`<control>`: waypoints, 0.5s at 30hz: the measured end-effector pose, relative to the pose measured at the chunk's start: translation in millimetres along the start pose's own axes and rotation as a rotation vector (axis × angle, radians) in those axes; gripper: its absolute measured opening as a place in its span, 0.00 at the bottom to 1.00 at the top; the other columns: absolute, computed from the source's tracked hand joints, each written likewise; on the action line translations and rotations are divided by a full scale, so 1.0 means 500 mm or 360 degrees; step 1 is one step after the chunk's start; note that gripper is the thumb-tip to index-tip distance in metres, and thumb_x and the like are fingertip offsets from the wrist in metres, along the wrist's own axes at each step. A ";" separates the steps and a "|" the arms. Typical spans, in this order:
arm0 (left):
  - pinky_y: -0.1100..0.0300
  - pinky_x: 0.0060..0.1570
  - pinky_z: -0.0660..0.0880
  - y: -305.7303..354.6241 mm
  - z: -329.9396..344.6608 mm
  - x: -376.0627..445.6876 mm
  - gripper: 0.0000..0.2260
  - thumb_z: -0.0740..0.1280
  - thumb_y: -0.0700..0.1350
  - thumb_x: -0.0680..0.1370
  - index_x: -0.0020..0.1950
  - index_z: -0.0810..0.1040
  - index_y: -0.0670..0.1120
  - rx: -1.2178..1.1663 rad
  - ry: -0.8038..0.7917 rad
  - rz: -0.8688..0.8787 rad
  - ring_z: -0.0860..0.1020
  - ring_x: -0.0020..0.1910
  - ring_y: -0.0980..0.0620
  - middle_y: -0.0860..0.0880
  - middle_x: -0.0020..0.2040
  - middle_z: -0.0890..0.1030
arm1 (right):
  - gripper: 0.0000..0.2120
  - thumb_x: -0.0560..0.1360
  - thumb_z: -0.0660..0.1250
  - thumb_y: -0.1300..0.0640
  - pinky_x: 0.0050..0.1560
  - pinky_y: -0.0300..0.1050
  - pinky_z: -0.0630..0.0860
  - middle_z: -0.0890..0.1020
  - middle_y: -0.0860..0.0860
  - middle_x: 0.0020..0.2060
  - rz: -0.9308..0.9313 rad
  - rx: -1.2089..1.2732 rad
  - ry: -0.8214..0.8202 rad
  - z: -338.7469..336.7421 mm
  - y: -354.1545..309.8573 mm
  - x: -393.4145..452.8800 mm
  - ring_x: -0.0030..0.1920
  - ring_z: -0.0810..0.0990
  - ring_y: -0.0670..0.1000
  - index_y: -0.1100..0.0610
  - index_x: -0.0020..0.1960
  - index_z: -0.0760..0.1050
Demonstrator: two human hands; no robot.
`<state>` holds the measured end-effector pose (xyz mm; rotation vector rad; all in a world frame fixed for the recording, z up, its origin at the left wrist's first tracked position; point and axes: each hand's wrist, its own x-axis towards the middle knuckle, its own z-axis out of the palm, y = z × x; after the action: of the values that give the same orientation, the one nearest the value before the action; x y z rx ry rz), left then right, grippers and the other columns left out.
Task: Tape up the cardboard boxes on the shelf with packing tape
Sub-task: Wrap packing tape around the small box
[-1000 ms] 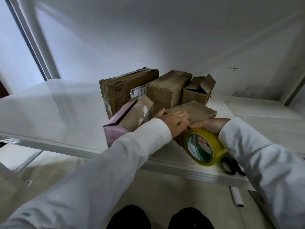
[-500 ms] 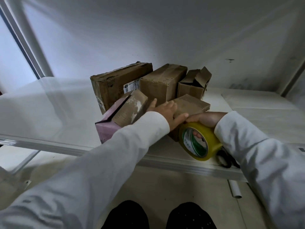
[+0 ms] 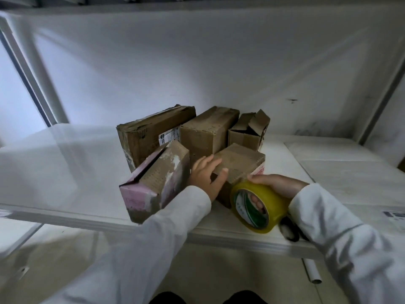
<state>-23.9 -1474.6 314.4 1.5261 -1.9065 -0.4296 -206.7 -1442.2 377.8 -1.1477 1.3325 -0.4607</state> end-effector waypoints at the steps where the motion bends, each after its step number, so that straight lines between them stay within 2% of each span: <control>1: 0.63 0.69 0.49 -0.003 -0.003 0.001 0.19 0.56 0.51 0.82 0.72 0.68 0.50 -0.0104 0.0027 0.0041 0.55 0.75 0.51 0.51 0.75 0.63 | 0.18 0.63 0.68 0.47 0.40 0.44 0.79 0.80 0.60 0.40 -0.0066 -0.0021 -0.0015 -0.005 -0.005 -0.015 0.39 0.78 0.57 0.61 0.45 0.78; 3: 0.66 0.67 0.49 -0.006 -0.012 0.004 0.17 0.55 0.49 0.83 0.71 0.69 0.49 -0.0309 -0.0016 0.0003 0.58 0.75 0.51 0.50 0.74 0.66 | 0.18 0.61 0.74 0.51 0.34 0.41 0.79 0.81 0.60 0.38 -0.0279 -0.0072 -0.0034 -0.017 -0.030 -0.040 0.35 0.79 0.56 0.62 0.44 0.78; 4: 0.64 0.69 0.49 -0.006 -0.018 0.004 0.18 0.56 0.51 0.82 0.71 0.69 0.49 -0.0427 -0.0069 -0.0061 0.59 0.74 0.50 0.48 0.73 0.66 | 0.16 0.62 0.74 0.53 0.33 0.41 0.79 0.81 0.58 0.35 -0.0402 -0.0030 -0.0041 -0.022 -0.050 -0.049 0.34 0.79 0.55 0.62 0.44 0.78; 5: 0.59 0.73 0.52 -0.006 -0.023 0.002 0.22 0.58 0.56 0.80 0.72 0.68 0.50 -0.0532 -0.0117 -0.0115 0.61 0.74 0.49 0.47 0.73 0.66 | 0.15 0.63 0.74 0.53 0.32 0.40 0.79 0.81 0.56 0.32 -0.0507 0.0055 -0.0045 -0.024 -0.070 -0.057 0.31 0.79 0.53 0.62 0.44 0.77; 7: 0.50 0.72 0.61 -0.007 -0.030 -0.012 0.36 0.62 0.66 0.69 0.74 0.63 0.52 -0.0613 -0.0145 -0.0082 0.65 0.71 0.47 0.46 0.72 0.67 | 0.15 0.64 0.69 0.50 0.31 0.39 0.78 0.80 0.52 0.28 -0.0657 0.0209 -0.0024 -0.026 -0.110 -0.060 0.27 0.78 0.49 0.61 0.44 0.77; 9: 0.50 0.71 0.62 -0.007 -0.035 -0.026 0.50 0.69 0.67 0.61 0.77 0.54 0.49 -0.0456 -0.0158 0.0000 0.63 0.73 0.48 0.48 0.74 0.62 | 0.15 0.65 0.67 0.47 0.32 0.39 0.78 0.80 0.52 0.28 -0.0678 0.0222 0.0016 -0.019 -0.136 -0.051 0.26 0.78 0.48 0.60 0.41 0.77; 11: 0.51 0.73 0.58 -0.001 -0.033 -0.029 0.60 0.77 0.62 0.58 0.78 0.45 0.47 -0.0143 -0.0184 0.0009 0.57 0.75 0.49 0.48 0.77 0.55 | 0.15 0.71 0.67 0.47 0.30 0.39 0.77 0.79 0.52 0.27 -0.0663 0.0200 0.0001 -0.002 -0.148 -0.035 0.26 0.77 0.47 0.60 0.40 0.77; 13: 0.52 0.74 0.56 0.008 -0.027 -0.023 0.61 0.79 0.58 0.60 0.78 0.40 0.47 0.0031 -0.0133 -0.0060 0.55 0.76 0.48 0.48 0.78 0.52 | 0.16 0.73 0.66 0.46 0.30 0.37 0.77 0.79 0.51 0.27 -0.0664 0.0172 0.0016 0.021 -0.152 -0.015 0.25 0.77 0.47 0.61 0.42 0.77; 15: 0.51 0.73 0.59 0.005 -0.020 -0.014 0.57 0.78 0.58 0.63 0.78 0.42 0.47 0.0010 -0.0056 -0.0154 0.57 0.75 0.47 0.48 0.77 0.54 | 0.18 0.73 0.67 0.44 0.33 0.38 0.77 0.80 0.51 0.28 -0.0657 0.0130 0.0048 0.042 -0.156 0.001 0.26 0.78 0.47 0.60 0.42 0.78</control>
<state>-18.6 -1465.7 321.3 1.6296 -1.8672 -0.4967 -161.8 -1467.5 440.0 -1.3549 1.0892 -0.8264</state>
